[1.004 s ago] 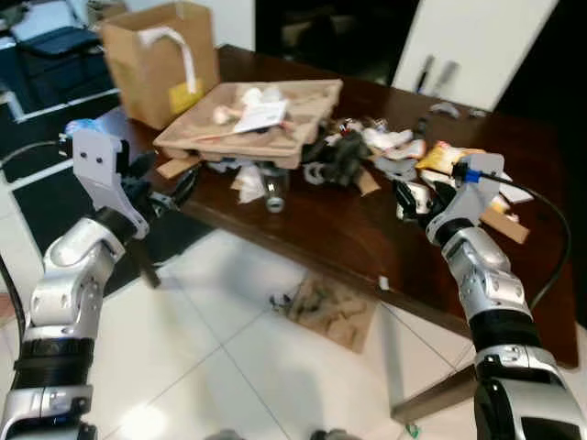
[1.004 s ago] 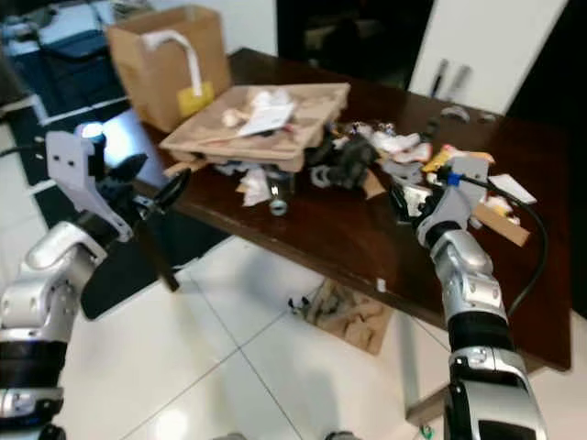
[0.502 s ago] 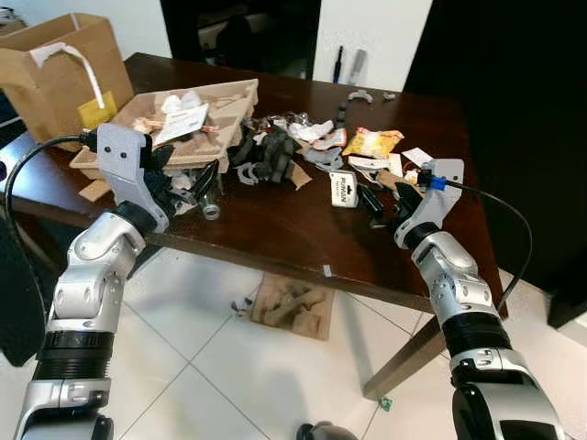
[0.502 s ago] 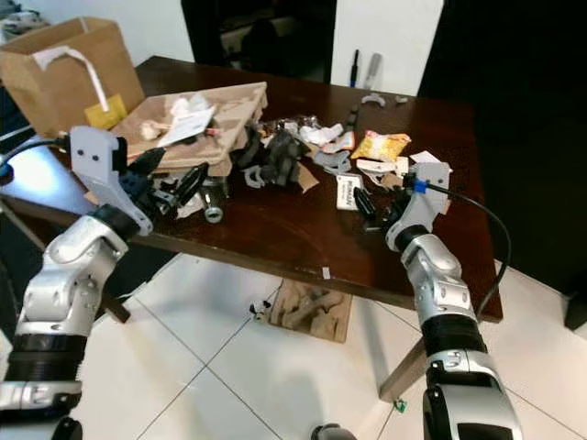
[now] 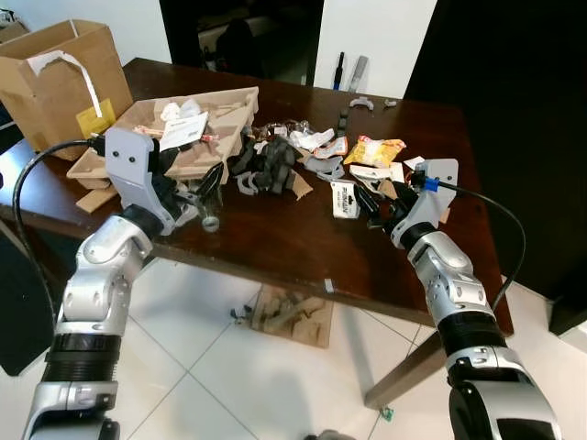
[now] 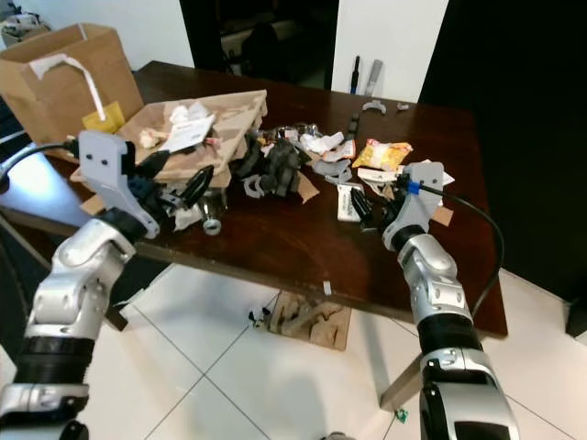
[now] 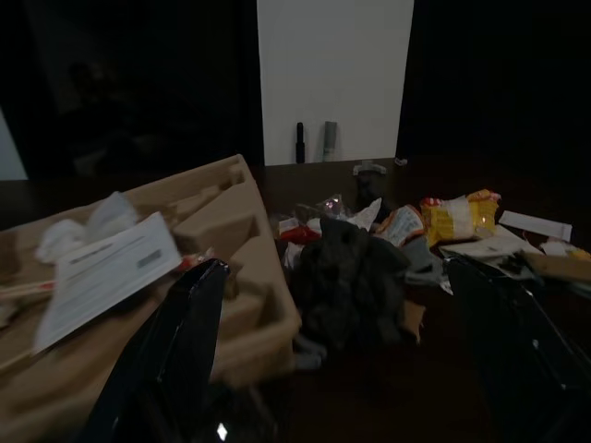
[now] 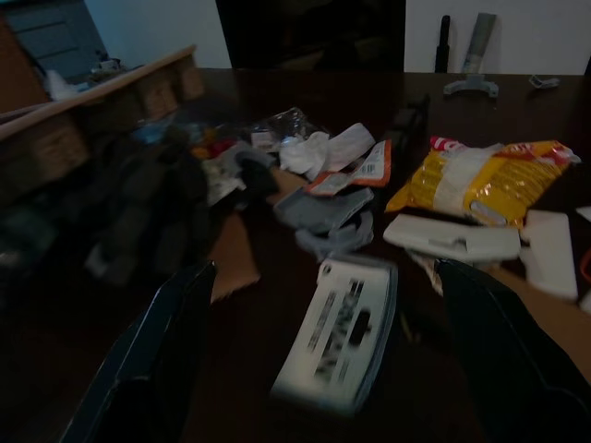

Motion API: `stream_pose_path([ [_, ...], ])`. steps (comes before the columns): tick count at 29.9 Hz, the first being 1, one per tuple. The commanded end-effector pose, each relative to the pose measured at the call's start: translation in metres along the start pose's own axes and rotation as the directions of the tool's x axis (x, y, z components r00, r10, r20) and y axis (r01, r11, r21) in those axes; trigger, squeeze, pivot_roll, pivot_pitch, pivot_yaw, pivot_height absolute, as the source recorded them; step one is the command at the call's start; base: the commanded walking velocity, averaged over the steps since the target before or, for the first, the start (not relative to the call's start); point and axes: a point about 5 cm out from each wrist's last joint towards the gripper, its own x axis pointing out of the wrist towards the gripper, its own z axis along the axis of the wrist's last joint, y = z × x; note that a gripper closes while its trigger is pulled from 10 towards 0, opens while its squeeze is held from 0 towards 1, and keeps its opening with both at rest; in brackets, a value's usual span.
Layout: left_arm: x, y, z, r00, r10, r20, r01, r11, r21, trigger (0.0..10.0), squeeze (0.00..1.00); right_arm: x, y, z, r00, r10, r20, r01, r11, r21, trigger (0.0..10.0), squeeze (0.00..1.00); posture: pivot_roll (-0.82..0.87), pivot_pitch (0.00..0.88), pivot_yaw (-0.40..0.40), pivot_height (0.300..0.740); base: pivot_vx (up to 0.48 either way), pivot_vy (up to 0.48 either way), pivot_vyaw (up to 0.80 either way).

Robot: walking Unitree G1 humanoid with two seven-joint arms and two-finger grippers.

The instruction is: Picking trash to rubbish bin

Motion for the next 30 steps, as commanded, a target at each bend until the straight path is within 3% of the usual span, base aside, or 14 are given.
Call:
stream_pose_path([
  [1,0.002,-0.004,-0.002,1.0,-0.015,-0.002,0.015,1.0,0.001,10.0,0.0,0.001,0.001,-0.003,1.0,0.0,-0.013,0.0,1.0,-0.009,10.0,0.0,0.09,0.102,-0.003,0.74,0.48,0.0,0.0],
  [14,0.006,-0.01,-0.002,1.0,-0.027,-0.003,0.027,1.0,-0.013,10.0,0.0,0.001,0.0,-0.003,1.0,-0.015,-0.009,0.015,1.0,-0.011,10.0,0.0,0.09,0.103,0.001,0.74,0.457,0.0,0.0],
  [21,0.009,-0.016,-0.004,0.999,-0.043,-0.017,0.043,0.999,0.005,10.0,0.0,0.001,0.0,-0.005,1.0,-0.015,-0.013,0.014,1.0,-0.014,10.0,0.0,0.09,0.103,0.0,0.74,0.0,0.0,0.0],
  [24,0.01,-0.022,-0.004,0.997,-0.069,-0.014,0.07,0.998,0.01,10.0,0.0,0.002,0.0,-0.004,1.0,-0.013,-0.014,0.013,1.0,-0.018,10.0,0.0,0.09,0.097,-0.004,0.74,0.0,-0.436,0.0],
  [30,0.013,-0.028,-0.002,0.996,-0.084,0.004,0.084,0.996,-0.019,10.0,0.0,0.003,0.001,-0.002,1.0,-0.011,-0.013,0.01,1.0,-0.027,10.0,0.0,0.09,0.097,-0.004,0.74,0.0,-0.145,0.0],
])
